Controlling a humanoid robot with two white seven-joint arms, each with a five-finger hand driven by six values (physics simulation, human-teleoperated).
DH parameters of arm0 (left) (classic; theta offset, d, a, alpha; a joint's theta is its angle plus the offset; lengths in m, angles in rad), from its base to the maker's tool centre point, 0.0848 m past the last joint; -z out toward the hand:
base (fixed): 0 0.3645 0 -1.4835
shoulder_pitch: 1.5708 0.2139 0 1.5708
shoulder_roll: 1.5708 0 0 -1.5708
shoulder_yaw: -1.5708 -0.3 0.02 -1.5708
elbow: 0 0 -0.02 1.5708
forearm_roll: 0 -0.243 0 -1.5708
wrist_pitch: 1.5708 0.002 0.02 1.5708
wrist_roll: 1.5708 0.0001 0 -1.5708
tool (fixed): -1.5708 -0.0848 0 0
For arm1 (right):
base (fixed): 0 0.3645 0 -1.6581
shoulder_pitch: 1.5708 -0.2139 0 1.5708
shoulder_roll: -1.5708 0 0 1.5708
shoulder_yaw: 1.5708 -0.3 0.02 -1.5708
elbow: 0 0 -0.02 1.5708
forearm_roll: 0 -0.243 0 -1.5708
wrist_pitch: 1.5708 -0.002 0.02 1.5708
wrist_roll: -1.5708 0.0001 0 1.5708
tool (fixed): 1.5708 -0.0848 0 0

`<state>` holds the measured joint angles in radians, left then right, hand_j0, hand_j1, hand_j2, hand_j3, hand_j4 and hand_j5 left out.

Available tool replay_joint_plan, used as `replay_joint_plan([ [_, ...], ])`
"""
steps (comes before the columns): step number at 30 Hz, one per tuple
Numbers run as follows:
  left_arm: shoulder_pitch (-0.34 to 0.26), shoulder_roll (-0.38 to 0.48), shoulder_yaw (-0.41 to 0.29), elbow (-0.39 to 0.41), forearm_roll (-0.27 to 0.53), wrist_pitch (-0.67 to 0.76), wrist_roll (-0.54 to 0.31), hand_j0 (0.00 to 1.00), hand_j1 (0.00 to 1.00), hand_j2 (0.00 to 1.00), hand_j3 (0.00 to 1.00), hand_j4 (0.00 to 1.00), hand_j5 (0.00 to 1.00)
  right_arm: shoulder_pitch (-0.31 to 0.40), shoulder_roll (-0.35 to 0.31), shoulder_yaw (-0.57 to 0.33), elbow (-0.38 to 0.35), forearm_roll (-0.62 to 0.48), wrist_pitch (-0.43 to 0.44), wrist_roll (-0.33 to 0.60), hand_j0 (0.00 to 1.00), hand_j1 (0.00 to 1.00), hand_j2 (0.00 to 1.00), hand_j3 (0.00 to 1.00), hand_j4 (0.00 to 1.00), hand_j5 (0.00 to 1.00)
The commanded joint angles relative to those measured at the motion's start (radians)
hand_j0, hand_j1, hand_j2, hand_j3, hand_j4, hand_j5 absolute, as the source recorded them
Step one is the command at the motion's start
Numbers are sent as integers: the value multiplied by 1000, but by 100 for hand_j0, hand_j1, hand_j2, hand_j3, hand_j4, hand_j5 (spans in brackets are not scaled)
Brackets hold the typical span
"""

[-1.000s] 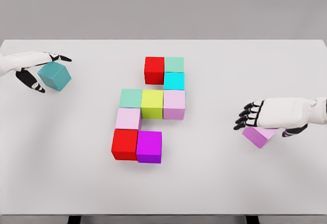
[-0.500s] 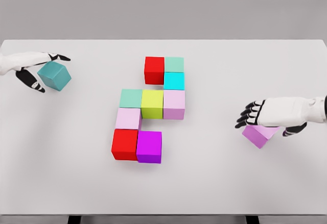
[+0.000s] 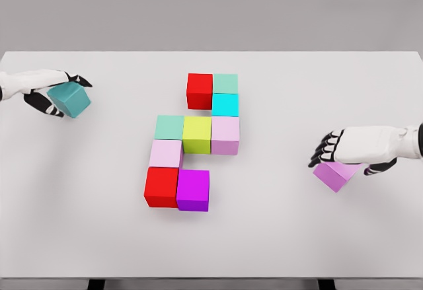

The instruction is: Assemble the squares on the desktop into the number 2

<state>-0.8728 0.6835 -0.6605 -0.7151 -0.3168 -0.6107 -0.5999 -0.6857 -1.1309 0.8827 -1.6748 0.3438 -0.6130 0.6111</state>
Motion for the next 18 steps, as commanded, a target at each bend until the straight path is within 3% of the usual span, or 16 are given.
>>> replay_joint_plan([
  [1, 0, 1, -5, 0, -1, 0, -4, 70, 70, 70, 70, 70, 70, 0, 0, 9, 0, -3, 2, 0, 85, 85, 85, 85, 85, 85],
  [5, 2, 1, -10, 0, -2, 0, -8, 66, 66, 66, 66, 66, 66, 0, 0, 16, 0, -3, 2, 0, 82, 82, 82, 82, 82, 82],
  [9, 3, 1, -11, 0, -2, 0, -9, 60, 60, 60, 60, 60, 60, 0, 0, 16, 0, -5, 2, 0, 56, 56, 56, 56, 56, 56],
  [10, 3, 2, -11, -1, -1, 0, -11, 58, 58, 58, 58, 58, 58, 0, -1, 15, 0, -5, 2, 0, 54, 54, 54, 54, 54, 54],
  [18, 8, 1, -8, -53, 5, 0, -11, 43, 43, 43, 43, 43, 43, -12, 8, 10, 1, -11, 2, 0, 54, 54, 54, 54, 54, 54],
])
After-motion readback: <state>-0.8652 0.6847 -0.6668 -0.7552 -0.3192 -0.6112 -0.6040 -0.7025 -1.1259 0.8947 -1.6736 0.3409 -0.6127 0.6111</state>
